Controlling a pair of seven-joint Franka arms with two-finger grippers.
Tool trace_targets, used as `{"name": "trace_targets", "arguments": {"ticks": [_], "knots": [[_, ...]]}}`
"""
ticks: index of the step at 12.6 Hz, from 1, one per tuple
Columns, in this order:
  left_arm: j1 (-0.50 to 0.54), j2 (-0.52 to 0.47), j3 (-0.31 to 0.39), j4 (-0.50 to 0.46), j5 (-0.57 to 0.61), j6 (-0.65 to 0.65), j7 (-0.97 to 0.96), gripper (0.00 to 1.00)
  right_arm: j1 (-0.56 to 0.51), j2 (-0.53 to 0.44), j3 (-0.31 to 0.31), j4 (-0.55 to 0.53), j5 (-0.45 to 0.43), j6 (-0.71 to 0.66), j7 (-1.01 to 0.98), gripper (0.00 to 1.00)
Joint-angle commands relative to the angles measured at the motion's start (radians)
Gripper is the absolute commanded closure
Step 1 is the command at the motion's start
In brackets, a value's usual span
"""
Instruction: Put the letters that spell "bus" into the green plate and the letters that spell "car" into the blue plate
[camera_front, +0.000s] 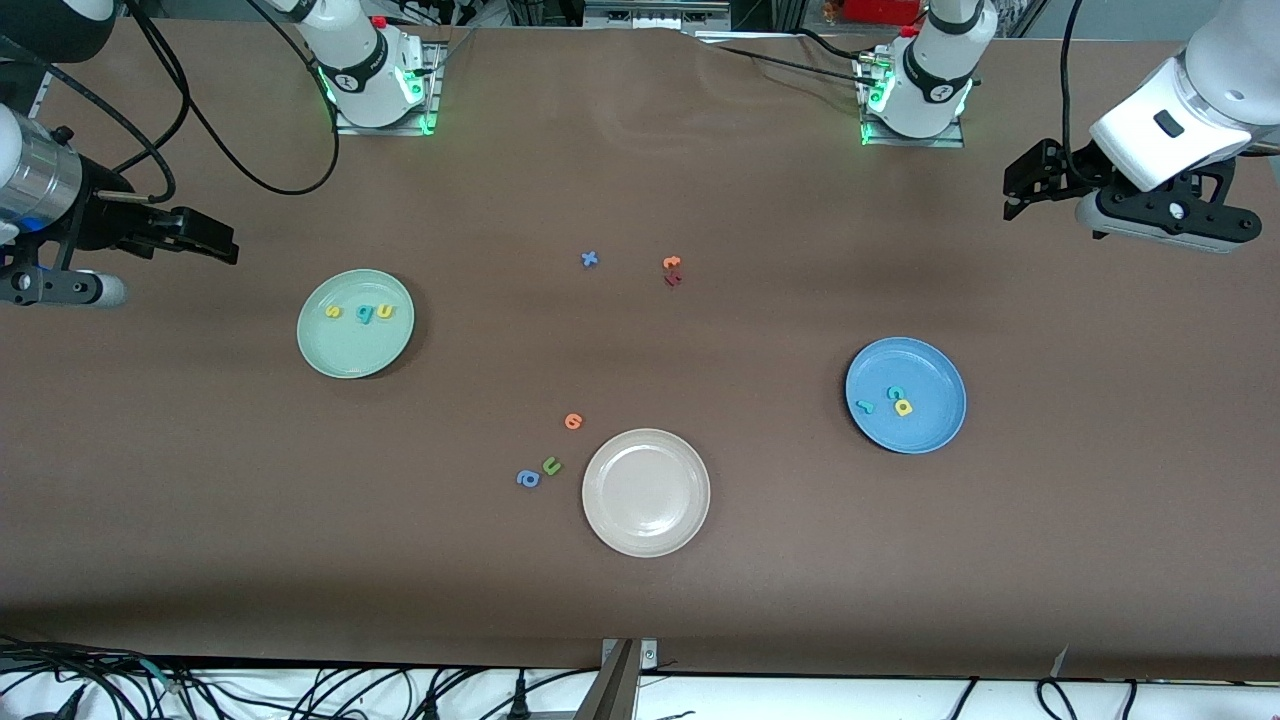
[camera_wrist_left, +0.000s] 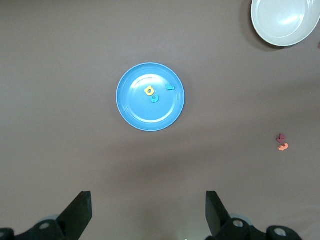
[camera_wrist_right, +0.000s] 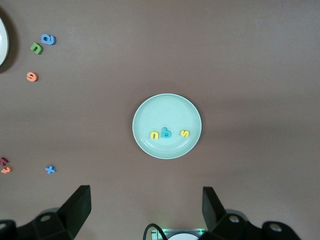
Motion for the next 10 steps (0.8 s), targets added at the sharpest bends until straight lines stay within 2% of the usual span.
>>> {"name": "trace_targets", "arguments": {"ticks": [1, 10], "knots": [[-0.003, 0.011, 0.0, 0.031, -0.019, -0.022, -0.01, 0.0, -0.03, -0.015, 0.034, 0.003, -0.008, 0.001, -0.008, 0.01], [-0.003, 0.011, 0.0, 0.031, -0.019, -0.022, -0.01, 0.0, -0.029, -0.006, 0.036, 0.006, -0.008, 0.001, 0.0, 0.01]]}}
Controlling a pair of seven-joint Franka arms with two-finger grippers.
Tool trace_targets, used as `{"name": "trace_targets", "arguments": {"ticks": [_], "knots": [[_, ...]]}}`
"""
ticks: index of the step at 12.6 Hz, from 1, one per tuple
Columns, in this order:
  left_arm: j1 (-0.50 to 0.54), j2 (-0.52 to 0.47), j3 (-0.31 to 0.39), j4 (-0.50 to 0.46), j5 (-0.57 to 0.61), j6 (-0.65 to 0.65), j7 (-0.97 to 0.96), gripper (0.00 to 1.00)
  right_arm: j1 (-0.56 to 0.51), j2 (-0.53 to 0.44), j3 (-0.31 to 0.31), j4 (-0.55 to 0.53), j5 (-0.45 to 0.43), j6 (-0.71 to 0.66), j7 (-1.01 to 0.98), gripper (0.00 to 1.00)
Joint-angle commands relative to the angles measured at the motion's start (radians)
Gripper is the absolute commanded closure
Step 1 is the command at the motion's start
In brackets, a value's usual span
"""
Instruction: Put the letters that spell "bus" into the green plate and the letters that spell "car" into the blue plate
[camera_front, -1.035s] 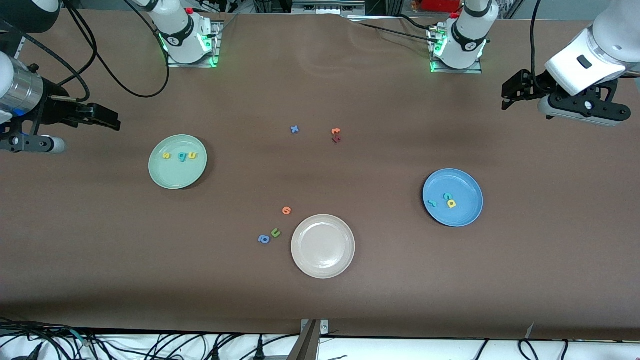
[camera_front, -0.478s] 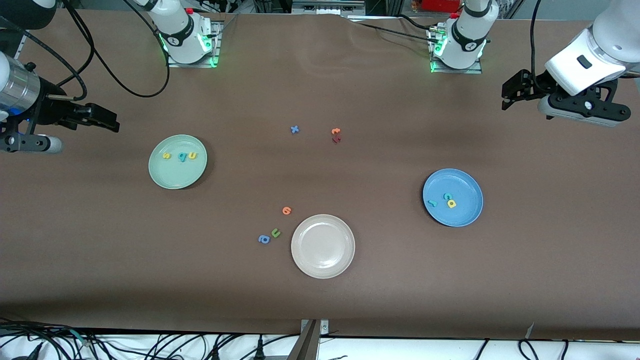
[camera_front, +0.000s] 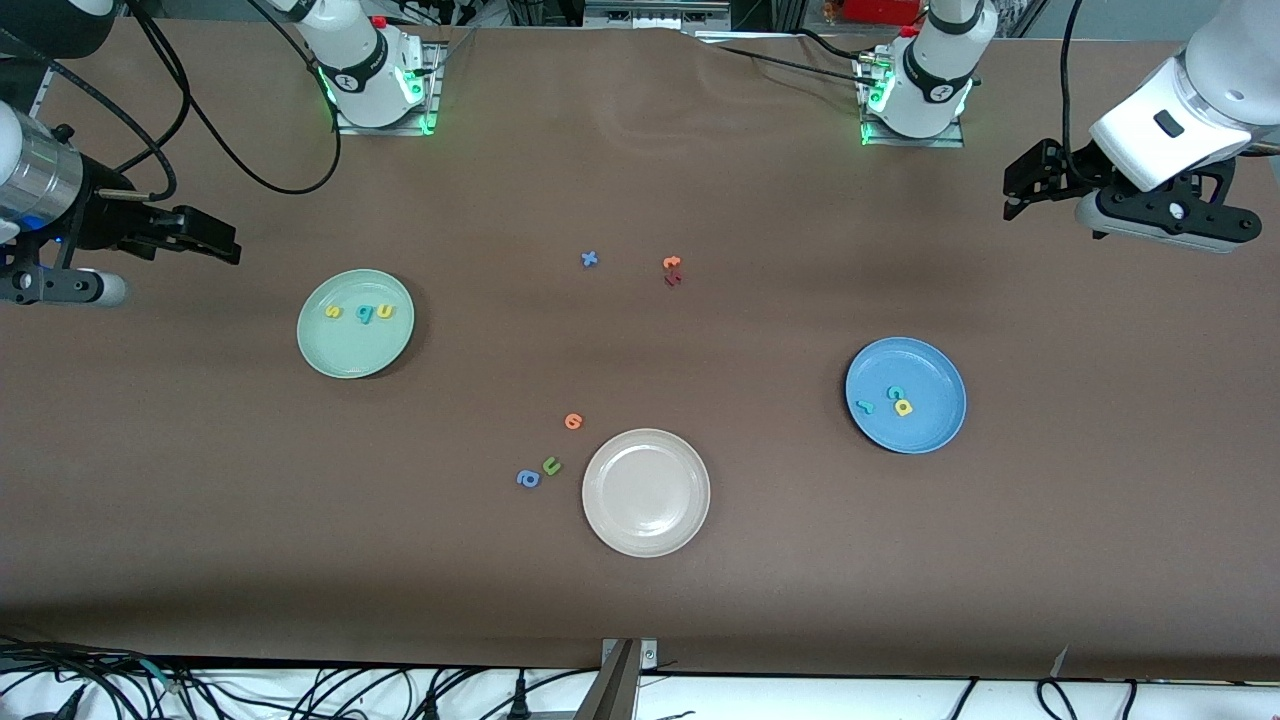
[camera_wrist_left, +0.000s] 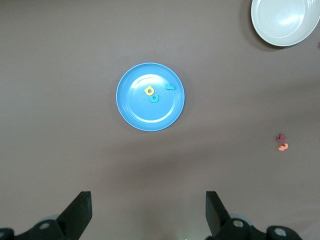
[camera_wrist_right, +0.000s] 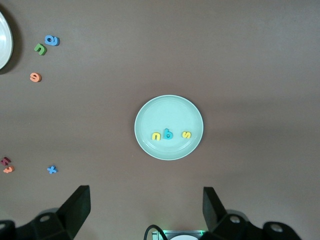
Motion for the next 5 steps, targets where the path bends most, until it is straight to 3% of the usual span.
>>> {"name": "trace_targets", "arguments": {"ticks": [1, 5], "knots": [[-0.003, 0.011, 0.0, 0.031, -0.019, -0.022, -0.01, 0.0, -0.017, -0.005, 0.018, 0.005, -0.008, -0.002, 0.0, 0.01], [-0.003, 0.011, 0.0, 0.031, -0.019, -0.022, -0.012, 0.0, -0.017, -0.005, 0.018, 0.005, -0.012, -0.002, -0.002, 0.01]]}}
